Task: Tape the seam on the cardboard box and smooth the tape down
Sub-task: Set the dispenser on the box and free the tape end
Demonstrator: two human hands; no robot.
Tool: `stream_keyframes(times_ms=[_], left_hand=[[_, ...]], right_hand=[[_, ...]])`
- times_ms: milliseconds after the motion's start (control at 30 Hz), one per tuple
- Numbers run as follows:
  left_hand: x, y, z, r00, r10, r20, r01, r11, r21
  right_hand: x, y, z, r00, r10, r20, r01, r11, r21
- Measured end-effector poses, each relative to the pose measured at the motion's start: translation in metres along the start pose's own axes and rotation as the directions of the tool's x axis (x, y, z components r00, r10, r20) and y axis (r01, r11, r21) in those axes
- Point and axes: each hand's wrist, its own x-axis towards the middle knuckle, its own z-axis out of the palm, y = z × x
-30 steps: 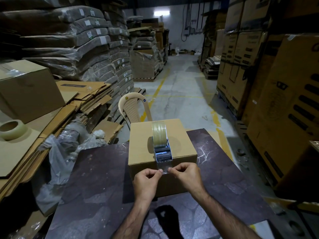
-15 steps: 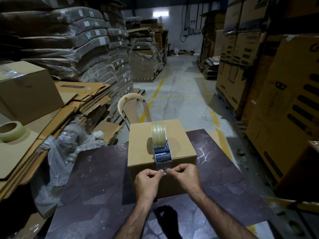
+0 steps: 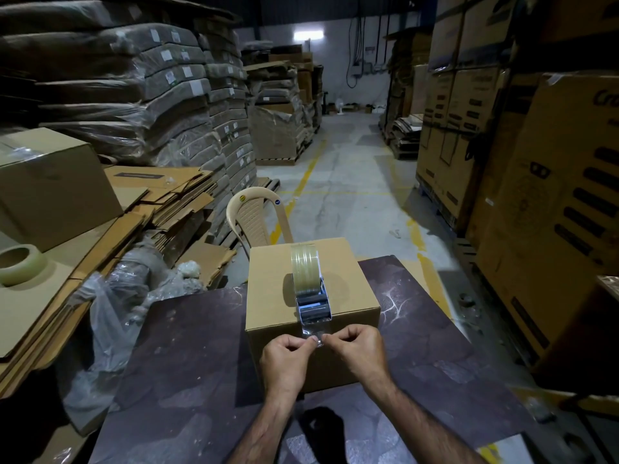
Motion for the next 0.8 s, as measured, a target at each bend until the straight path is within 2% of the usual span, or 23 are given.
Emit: stream_keyframes(times_ms=[800], left_hand=[[-0.0020, 0.0007, 0.0011, 0.999, -0.031, 0.035, 0.033, 0.997, -0.075]], right_hand=[[-0.0022, 0.0048, 0.0072, 1.000, -0.005, -0.010, 0.006, 1.000, 0.030]])
